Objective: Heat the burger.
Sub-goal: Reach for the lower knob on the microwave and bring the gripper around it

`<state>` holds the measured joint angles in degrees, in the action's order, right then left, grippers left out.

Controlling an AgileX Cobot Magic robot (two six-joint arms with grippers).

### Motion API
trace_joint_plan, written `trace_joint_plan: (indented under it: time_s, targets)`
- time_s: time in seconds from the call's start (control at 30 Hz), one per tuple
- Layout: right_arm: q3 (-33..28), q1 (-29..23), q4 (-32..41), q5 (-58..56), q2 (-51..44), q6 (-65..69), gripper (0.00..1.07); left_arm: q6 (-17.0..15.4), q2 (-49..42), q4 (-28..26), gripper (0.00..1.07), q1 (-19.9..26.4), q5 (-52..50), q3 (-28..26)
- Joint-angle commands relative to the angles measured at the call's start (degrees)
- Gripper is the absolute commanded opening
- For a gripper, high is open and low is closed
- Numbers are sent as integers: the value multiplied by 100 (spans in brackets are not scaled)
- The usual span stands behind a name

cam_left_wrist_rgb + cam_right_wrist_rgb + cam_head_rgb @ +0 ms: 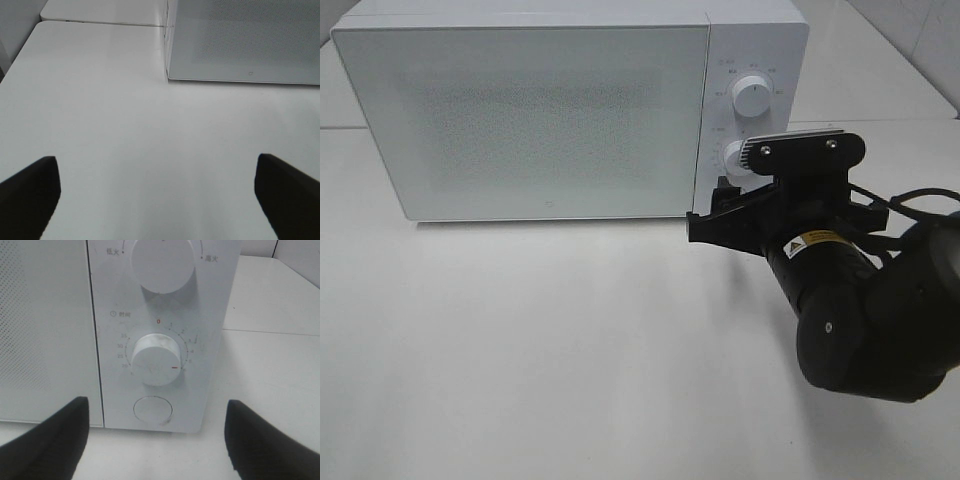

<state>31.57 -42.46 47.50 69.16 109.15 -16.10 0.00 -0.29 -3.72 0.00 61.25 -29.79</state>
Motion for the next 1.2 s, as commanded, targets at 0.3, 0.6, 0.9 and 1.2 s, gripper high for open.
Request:
trace_joint_plan:
  time_s: [0.3, 0.6, 0.9, 1.2]
  targets:
    - [309, 527, -636, 143, 34, 361, 75, 0, -86, -6, 98, 0, 11, 17]
    - [573, 837, -1266, 11, 395, 733, 75, 0, -86, -6, 98, 0, 11, 17]
    - [877, 1020, -1644, -23, 670, 837, 75, 0, -86, -6, 98, 0, 11, 17]
    - [1112, 1043, -1644, -46, 968, 819, 75, 0, -86, -6, 98, 0, 11, 17]
